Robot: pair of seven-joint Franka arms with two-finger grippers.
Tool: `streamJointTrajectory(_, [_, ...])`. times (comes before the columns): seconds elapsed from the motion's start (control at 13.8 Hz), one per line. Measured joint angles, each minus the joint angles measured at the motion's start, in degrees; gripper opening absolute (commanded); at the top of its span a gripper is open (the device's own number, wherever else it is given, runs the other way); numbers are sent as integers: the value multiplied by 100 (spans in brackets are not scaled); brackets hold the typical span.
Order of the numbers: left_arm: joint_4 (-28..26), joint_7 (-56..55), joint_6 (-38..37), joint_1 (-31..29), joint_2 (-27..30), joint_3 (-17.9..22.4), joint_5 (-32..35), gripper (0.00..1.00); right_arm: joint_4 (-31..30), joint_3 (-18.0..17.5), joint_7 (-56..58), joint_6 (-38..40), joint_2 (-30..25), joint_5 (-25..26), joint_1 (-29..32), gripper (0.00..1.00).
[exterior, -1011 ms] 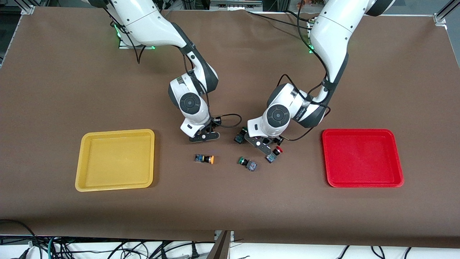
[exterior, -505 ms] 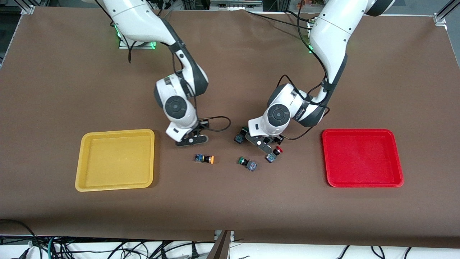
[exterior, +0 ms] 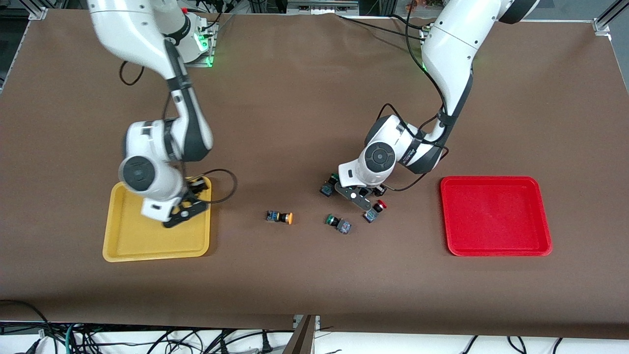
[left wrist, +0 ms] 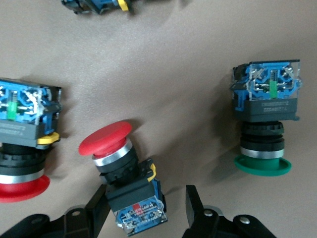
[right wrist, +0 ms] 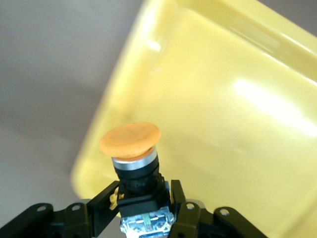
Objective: Place red and yellow buttons in trays
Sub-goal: 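Carry the yellow button into the yellow tray with the right gripper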
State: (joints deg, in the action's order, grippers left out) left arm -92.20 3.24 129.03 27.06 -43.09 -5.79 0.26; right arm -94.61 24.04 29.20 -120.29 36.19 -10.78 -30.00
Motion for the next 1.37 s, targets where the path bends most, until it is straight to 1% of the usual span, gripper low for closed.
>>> streamJointTrajectory(0.07, [0,-14,7,6,-2,0,0,25,-2,0,429,-112,66,0,267,22])
streamJointTrajectory(0.14, [0,-20,11,8,-2,0,0,25,-4,-3,745,-254,156,-1,490,27])
streamJointTrajectory(0.22, [4,-24,13,9,3,0,0,25,-7,-7,972,-406,271,-6,686,35])
streamJointTrajectory(0.29, [6,-30,13,8,2,3,0,25,-9,-13,1109,-546,392,-20,843,56])
streamJointTrajectory(0.36, [20,-36,14,5,3,15,0,26,-9,-21,1169,-639,498,-46,950,71])
streamJointTrajectory(0.43, [46,-40,14,-6,12,36,0,26,-8,-27,1179,-690,572,-137,1001,81])
streamJointTrajectory(0.58, [107,-43,-156,-84,123,67,0,26,99,-60,1186,-610,601,-435,982,87])
streamJointTrajectory(0.72, [147,-30,-521,-242,355,90,0,26,445,-79,1037,-91,571,-659,888,90])
streamJointTrajectory(0.87, [155,145,-864,-519,602,113,0,26,793,-100,624,303,500,-725,759,91])
streamJointTrajectory(0.94, [156,275,-1010,-702,702,123,0,26,915,-119,398,385,465,-733,642,95])
streamJointTrajectory(1.01, [157,416,-1156,-913,789,130,1,26,1014,-136,169,420,448,-738,479,98])
streamJointTrajectory(1.16, [157,745,-1418,-1377,928,144,2,26,1148,-155,-461,432,447,-743,55,99])
streamJointTrajectory(1.37, [156,1127,-1672,-2082,1030,183,5,26,1188,-167,-1581,430,452,-744,-600,99])
